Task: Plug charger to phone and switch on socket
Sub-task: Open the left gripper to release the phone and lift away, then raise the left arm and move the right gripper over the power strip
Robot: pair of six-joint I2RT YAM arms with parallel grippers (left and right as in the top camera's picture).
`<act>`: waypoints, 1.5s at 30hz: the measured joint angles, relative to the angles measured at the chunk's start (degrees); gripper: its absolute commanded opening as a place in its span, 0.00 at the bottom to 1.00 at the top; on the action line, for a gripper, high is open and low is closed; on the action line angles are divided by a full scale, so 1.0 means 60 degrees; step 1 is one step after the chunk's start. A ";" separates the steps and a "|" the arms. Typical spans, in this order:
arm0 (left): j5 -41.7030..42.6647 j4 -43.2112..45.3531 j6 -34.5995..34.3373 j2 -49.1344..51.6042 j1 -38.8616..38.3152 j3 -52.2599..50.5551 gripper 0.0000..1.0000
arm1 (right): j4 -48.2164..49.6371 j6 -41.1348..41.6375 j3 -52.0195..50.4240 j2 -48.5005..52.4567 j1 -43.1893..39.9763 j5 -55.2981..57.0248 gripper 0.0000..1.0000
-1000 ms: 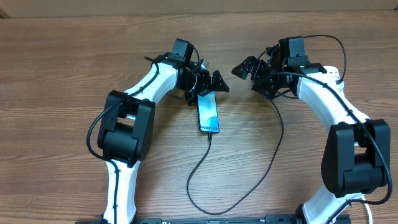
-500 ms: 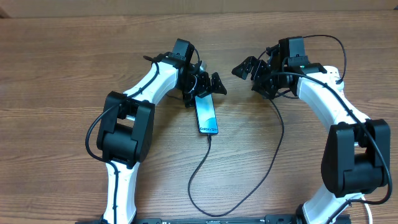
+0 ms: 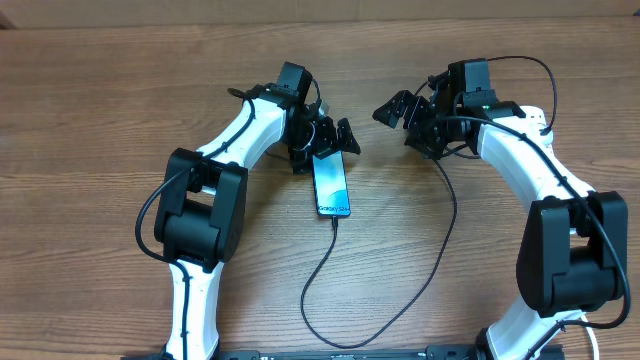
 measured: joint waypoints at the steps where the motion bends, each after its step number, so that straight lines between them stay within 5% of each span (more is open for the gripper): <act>1: -0.0011 -0.0011 0.0000 0.0000 0.0000 0.0007 1.00 | 0.0000 -0.0007 0.0000 0.0000 -0.0004 0.0004 1.00; 31: -0.1020 -0.0499 0.0117 -0.0142 0.0000 0.0055 1.00 | -0.0138 -0.0004 0.0000 0.0000 0.0000 0.0004 1.00; 45: -0.4575 -0.1745 0.1337 -0.1304 0.0506 -0.0397 1.00 | -0.0215 -0.0004 0.0000 0.0000 0.0000 0.0109 1.00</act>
